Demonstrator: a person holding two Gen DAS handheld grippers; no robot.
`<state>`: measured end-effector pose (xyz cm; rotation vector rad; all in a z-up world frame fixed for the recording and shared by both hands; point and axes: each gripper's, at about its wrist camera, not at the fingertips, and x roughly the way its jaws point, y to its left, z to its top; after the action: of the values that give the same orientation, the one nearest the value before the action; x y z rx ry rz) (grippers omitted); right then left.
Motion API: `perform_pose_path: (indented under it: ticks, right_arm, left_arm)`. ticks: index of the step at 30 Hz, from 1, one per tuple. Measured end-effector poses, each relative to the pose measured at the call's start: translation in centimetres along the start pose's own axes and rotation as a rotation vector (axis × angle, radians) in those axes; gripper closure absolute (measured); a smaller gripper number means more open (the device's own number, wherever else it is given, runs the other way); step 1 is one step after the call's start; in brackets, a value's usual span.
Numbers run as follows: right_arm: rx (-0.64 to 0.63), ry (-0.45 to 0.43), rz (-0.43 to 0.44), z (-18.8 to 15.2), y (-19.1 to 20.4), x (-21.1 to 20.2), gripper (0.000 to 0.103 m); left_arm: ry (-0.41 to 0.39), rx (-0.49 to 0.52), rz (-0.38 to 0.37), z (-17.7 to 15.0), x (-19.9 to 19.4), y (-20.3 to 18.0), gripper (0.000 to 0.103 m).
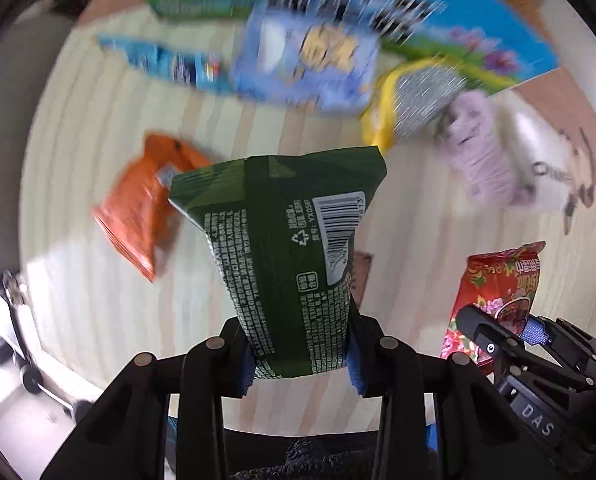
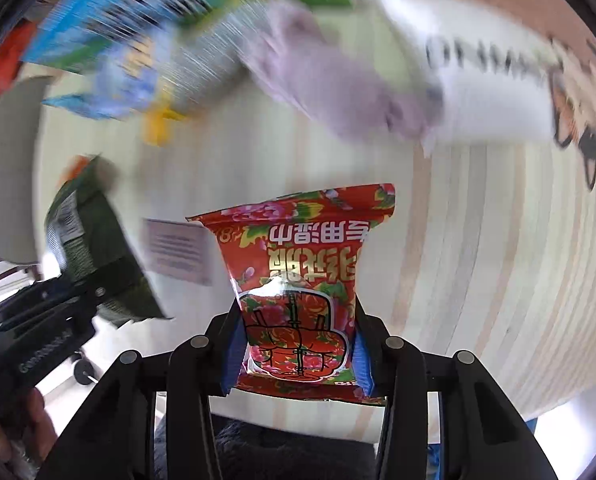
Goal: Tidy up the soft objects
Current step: 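Carry both packets into the cardboard box and open both tools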
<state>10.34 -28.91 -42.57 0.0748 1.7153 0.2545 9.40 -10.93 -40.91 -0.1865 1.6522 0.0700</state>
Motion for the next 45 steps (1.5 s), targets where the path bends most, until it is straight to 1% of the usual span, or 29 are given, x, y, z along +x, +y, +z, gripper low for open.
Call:
perform_pose_path:
  ticks: [1,2,3,5,6,7,9,10,12,13,14,15,16,19,20,21,24,26,28,31,35,38,40,41,42,43,44,45]
  right_arm:
    - [-0.008,-0.017,0.025,0.0,0.4,-1.3,0.057]
    - [-0.021,-0.057,0.06,0.3,1.1,-3.6,0.057]
    - [-0.027,-0.084,0.072,0.5,1.4,-5.0,0.057]
    - [-0.046,-0.157,0.098,1.2,2.3,-9.2,0.057]
    - [-0.049,-0.18,0.109,2.3,2.4,-10.7,0.057]
    - [-0.054,-0.203,0.122,3.1,2.7,-12.1,0.057]
    - [-0.068,-0.242,0.137,5.1,3.0,-15.2,0.057]
    - [-0.071,-0.254,0.139,5.9,3.5,-16.7,0.057]
    - [-0.068,-0.272,0.118,9.1,4.2,-18.7,0.057]
    - [-0.061,-0.277,0.096,11.1,4.5,-19.0,0.057]
    - [-0.053,-0.275,0.074,13.3,3.8,-19.6,0.057]
    - [-0.043,-0.271,0.064,15.3,3.8,-19.6,0.057]
    - [-0.029,-0.265,0.048,17.5,3.7,-19.2,0.057]
    - [0.011,-0.234,0.023,22.8,3.4,-17.2,0.057]
    - [0.026,-0.225,0.011,24.3,3.2,-16.2,0.057]
    - [0.033,-0.218,0.005,25.6,2.9,-15.1,0.057]
    - [0.059,-0.191,-0.012,29.6,1.2,-11.0,0.057]
    - [0.07,-0.176,-0.023,31.7,0.5,-9.0,0.057]
    - [0.078,-0.161,-0.041,33.9,0.2,-7.2,0.057]
    - [0.074,-0.145,-0.069,35.6,0.1,-5.5,0.057]
    - [0.072,-0.119,-0.083,36.5,0.0,-4.0,0.057]
    - [0.072,-0.103,-0.082,37.1,-0.3,-3.1,0.056]
    - [0.076,-0.098,-0.071,37.2,-0.4,-2.6,0.055]
    - [0.082,-0.101,-0.068,37.3,-0.5,-2.5,0.052]
    - [0.09,-0.1,-0.076,37.4,-0.7,-2.4,0.043]
    - [0.095,-0.097,-0.083,37.5,-0.8,-2.4,0.042]
    - [0.101,-0.099,-0.063,37.5,-0.9,-2.5,0.039]
    - [0.111,-0.099,-0.051,37.5,-1.0,-2.7,0.037]
  left_arm:
    - [-0.023,0.015,-0.003,-0.2,-1.1,-0.1,0.07]
    - [-0.048,0.031,-0.011,-0.4,-3.3,-0.8,0.07]
    - [-0.067,0.049,-0.019,-0.7,-5.6,-1.6,0.07]
    - [-0.1,0.077,-0.038,0.5,-8.0,-1.8,0.07]
    - [-0.109,0.093,-0.042,1.6,-9.3,-2.0,0.07]
    - [-0.11,0.107,-0.045,4.8,-12.0,-1.9,0.07]
    - [-0.112,0.129,-0.07,7.5,-13.2,-1.7,0.07]
    - [-0.107,0.14,-0.076,9.9,-13.9,-1.5,0.07]
    - [-0.101,0.175,-0.075,14.5,-15.7,-2.1,0.07]
    - [-0.096,0.191,-0.06,16.7,-16.2,-1.9,0.07]
    - [-0.087,0.205,-0.048,18.9,-16.1,-2.2,0.07]
    - [-0.077,0.21,-0.051,20.5,-16.0,-2.6,0.07]
    - [-0.055,0.214,-0.056,23.0,-15.7,-3.5,0.07]
    - [0.015,0.228,-0.079,28.7,-13.3,-4.5,0.07]
    - [0.037,0.233,-0.069,30.4,-12.2,-5.2,0.07]
    - [0.055,0.249,-0.064,31.9,-11.1,-5.9,0.07]
    - [0.113,0.262,-0.088,34.8,-8.2,-7.1,0.07]
    - [0.154,0.274,-0.117,36.2,-6.4,-7.5,0.07]
    - [0.177,0.289,-0.124,37.5,-4.9,-8.0,0.07]
    - [0.21,0.318,-0.12,38.9,-2.9,-8.9,0.07]
    - [0.258,0.329,-0.156,39.9,-0.9,-9.6,0.069]
    - [0.265,0.344,-0.138,39.8,-0.8,-9.6,0.069]
    - [0.265,0.324,-0.136,39.9,-0.5,-9.6,0.068]
    - [0.271,0.319,-0.141,39.8,-0.6,-9.5,0.066]
    - [0.272,0.316,-0.142,39.8,-0.7,-9.5,0.058]
    - [0.265,0.309,-0.132,39.8,-0.9,-9.4,0.044]
    - [0.249,0.307,-0.122,39.7,-1.2,-9.3,0.038]
    - [0.228,0.312,-0.118,39.7,-1.8,-9.2,0.028]
